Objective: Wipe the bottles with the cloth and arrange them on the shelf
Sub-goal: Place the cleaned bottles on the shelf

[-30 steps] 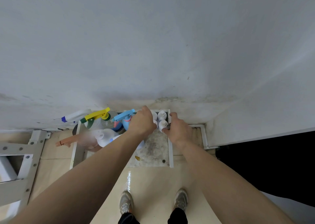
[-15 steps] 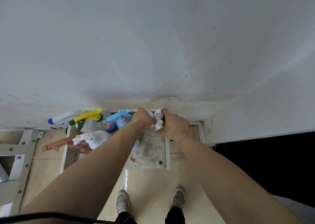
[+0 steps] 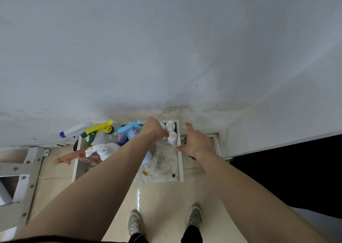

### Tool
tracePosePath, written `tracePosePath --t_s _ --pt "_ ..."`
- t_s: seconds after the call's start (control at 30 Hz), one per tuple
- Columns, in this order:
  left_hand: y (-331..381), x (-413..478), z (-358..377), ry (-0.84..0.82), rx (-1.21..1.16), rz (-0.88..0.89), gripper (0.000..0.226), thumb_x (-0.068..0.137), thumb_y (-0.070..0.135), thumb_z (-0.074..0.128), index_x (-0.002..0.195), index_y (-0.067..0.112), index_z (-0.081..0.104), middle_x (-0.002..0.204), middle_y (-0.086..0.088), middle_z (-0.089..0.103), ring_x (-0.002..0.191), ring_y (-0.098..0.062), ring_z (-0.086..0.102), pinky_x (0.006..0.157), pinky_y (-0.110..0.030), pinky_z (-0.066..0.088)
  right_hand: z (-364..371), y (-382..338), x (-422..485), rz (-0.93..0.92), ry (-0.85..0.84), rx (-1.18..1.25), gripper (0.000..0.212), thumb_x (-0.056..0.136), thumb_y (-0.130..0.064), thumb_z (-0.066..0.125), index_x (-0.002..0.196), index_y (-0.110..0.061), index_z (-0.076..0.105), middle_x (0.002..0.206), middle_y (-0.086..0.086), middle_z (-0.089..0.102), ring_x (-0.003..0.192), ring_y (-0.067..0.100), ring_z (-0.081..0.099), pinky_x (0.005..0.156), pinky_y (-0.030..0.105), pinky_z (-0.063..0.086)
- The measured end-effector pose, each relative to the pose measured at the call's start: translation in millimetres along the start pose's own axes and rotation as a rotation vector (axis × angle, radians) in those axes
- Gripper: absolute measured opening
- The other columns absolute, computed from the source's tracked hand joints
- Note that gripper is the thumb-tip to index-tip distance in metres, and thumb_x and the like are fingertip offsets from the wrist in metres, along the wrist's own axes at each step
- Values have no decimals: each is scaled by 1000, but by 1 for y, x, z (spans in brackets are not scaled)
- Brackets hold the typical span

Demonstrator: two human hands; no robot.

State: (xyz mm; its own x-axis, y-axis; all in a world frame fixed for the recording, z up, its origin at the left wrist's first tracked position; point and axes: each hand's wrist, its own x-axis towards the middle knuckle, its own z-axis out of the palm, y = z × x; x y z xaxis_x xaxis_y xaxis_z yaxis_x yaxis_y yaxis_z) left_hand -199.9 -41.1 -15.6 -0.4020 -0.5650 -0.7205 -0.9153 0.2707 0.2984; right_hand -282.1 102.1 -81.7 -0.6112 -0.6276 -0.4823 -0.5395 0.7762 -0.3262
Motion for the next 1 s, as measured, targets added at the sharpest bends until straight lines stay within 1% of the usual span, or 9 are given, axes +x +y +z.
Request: tracePosePath --t_s 0.07,0.17,0.23,0.33,0.5,0.6,0.73,0.8,1.0 --pt "1 -13 -5 25 23 10 39 93 19 66 71 14 35 70 0 42 87 -23 49 69 -29 41 -9 6 -12 31 3 -3 95 73 -54 84 145 -24 30 103 0 68 96 25 67 79 40 56" --pt "-1 -31 -12 81 -8 19 37 92 19 68 73 13 37 72 -1 45 84 -24 50 72 -31 41 -27 11 -33 46 25 9 91 77 -54 80 148 -25 31 107 1 69 101 26 67 81 38 56" --pt "-3 -45 -16 126 -33 57 26 91 21 70 94 6 48 83 -4 52 86 -25 51 71 -31 40 -41 9 -48 49 49 38 85 83 -51 76 151 -25 32 116 1 68 107 26 65 84 38 55" --pt "-5 -71 -21 197 -61 169 48 90 22 70 130 4 50 117 -12 59 96 -25 52 77 -31 41 -65 -1 -71 47 68 174 70 89 -44 70 149 -25 39 125 0 65 113 24 63 91 38 54" --pt "-12 -124 -8 48 -244 308 36 90 17 70 125 14 62 118 -6 69 99 -19 65 67 -21 46 -95 -25 -107 -31 91 569 60 92 -41 71 144 -21 49 141 3 57 127 23 55 102 32 44" --pt "-24 -156 7 -91 -518 363 33 91 11 66 123 20 62 112 -6 72 102 -21 70 75 -28 47 -102 -40 -126 -10 66 900 48 95 -29 67 140 -21 52 138 6 57 119 22 59 98 31 48" --pt "-36 -191 16 7 -855 459 18 92 8 70 109 14 67 86 -10 69 79 -20 68 69 -30 49 -106 -56 -156 -2 -28 1576 45 80 -8 55 125 -13 53 113 13 56 97 27 58 82 39 48" --pt "-43 -202 12 44 -967 446 13 94 7 68 107 9 68 85 -8 70 75 -20 69 67 -28 52 -104 -59 -168 -22 -44 1726 41 83 0 44 122 -10 52 107 14 53 99 32 54 83 41 47" --pt "-60 -224 -10 119 -983 524 10 92 -2 66 97 6 70 82 -3 74 72 -13 70 65 -22 54 -99 -41 -195 -167 -27 1333 54 81 22 39 114 -14 64 112 11 64 105 29 61 90 45 53"
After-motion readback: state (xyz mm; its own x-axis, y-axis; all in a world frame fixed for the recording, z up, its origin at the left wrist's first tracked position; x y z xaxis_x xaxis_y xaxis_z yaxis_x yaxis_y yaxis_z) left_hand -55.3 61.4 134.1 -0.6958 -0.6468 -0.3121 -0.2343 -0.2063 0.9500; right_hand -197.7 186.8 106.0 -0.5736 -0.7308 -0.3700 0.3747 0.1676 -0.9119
